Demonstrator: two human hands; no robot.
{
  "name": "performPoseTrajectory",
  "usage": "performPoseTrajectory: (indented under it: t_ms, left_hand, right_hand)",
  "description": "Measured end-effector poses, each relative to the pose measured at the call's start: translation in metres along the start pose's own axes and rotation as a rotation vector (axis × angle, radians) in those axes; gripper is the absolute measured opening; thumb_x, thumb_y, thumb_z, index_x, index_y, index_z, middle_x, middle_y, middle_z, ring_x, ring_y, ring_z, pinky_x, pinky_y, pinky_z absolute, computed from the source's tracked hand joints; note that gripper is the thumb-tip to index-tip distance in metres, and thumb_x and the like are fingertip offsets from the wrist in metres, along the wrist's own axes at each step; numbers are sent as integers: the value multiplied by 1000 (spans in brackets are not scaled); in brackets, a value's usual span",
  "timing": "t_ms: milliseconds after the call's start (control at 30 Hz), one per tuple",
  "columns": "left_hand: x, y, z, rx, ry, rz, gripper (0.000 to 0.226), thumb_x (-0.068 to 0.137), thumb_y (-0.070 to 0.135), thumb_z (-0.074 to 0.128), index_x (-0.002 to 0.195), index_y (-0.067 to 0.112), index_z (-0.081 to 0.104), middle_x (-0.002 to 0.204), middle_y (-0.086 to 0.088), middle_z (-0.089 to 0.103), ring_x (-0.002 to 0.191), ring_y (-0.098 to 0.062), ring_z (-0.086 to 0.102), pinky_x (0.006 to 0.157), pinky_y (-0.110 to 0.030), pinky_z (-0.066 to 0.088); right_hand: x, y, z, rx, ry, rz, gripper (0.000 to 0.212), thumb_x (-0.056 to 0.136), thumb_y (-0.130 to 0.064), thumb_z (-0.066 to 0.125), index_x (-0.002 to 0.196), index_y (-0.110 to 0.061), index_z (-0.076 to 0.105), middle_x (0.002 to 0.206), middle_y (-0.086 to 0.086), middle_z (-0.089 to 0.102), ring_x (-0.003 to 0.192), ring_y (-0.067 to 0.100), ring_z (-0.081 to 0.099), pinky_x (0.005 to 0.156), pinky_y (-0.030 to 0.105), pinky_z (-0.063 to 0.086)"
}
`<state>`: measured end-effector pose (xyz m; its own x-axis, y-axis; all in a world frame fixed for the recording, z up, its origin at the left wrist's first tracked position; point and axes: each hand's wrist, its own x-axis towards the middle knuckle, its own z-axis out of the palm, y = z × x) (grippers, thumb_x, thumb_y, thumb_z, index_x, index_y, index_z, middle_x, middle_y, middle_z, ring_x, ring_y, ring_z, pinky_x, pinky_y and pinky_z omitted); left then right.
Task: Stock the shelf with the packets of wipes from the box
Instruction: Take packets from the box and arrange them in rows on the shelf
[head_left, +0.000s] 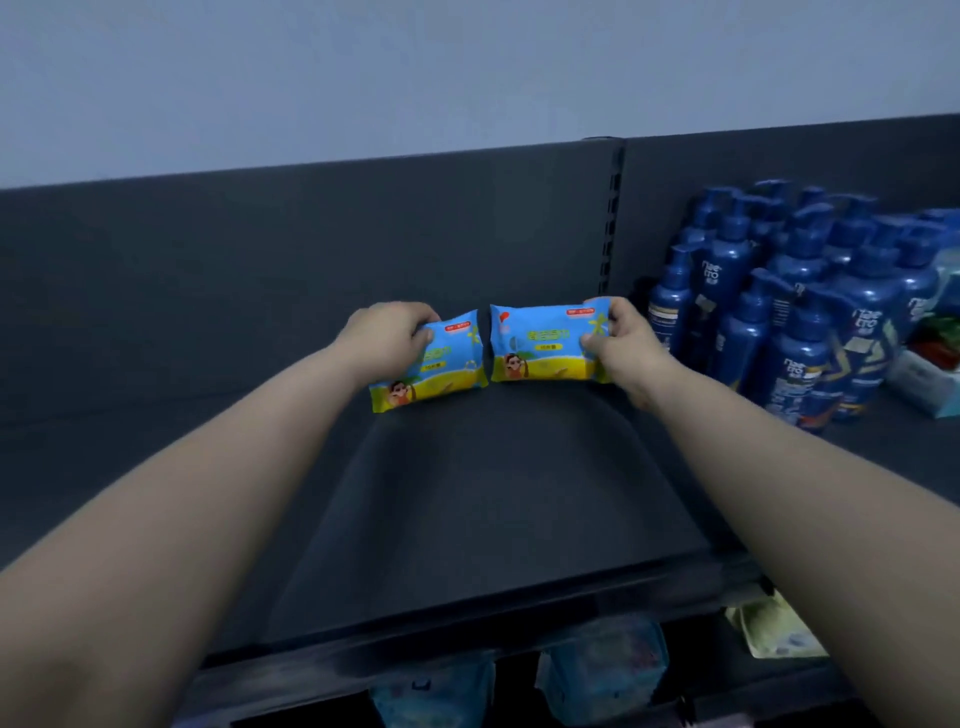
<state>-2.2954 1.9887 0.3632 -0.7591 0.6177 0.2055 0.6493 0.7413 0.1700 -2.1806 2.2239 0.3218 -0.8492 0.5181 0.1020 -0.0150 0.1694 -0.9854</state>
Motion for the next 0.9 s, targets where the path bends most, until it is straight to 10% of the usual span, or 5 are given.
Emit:
performPoseTrajectory:
  t_ms: [267, 667, 900]
  left_hand:
    - [10, -12, 19, 250, 178, 127, 51, 85, 47, 60, 130, 27, 48, 119, 3, 60, 112, -22, 51, 98, -37, 22]
    - [12, -20, 45, 331, 284, 207, 82, 76, 56, 67, 144, 23, 35, 122, -4, 46, 115, -24, 43, 105, -39, 20]
    - [11, -22, 55, 457, 434, 166, 89, 53, 49, 85, 128, 15, 52, 108, -14, 55, 93, -33, 55, 87, -45, 43]
  right_hand:
    - [37, 5, 10, -322, 25, -70, 44, 83, 1, 61, 117, -23, 44, 111, 7, 56, 89, 19, 58, 63, 27, 49]
    - [38, 13, 25, -664, 149, -309, 74, 78, -23, 73, 140, -19, 32, 134, 10, 30, 118, 27, 43, 100, 38, 41]
    - [31, 16, 32, -935, 135, -276, 89, 75, -34, 76, 145, -23, 23, 144, 12, 20, 123, 36, 35, 96, 43, 40]
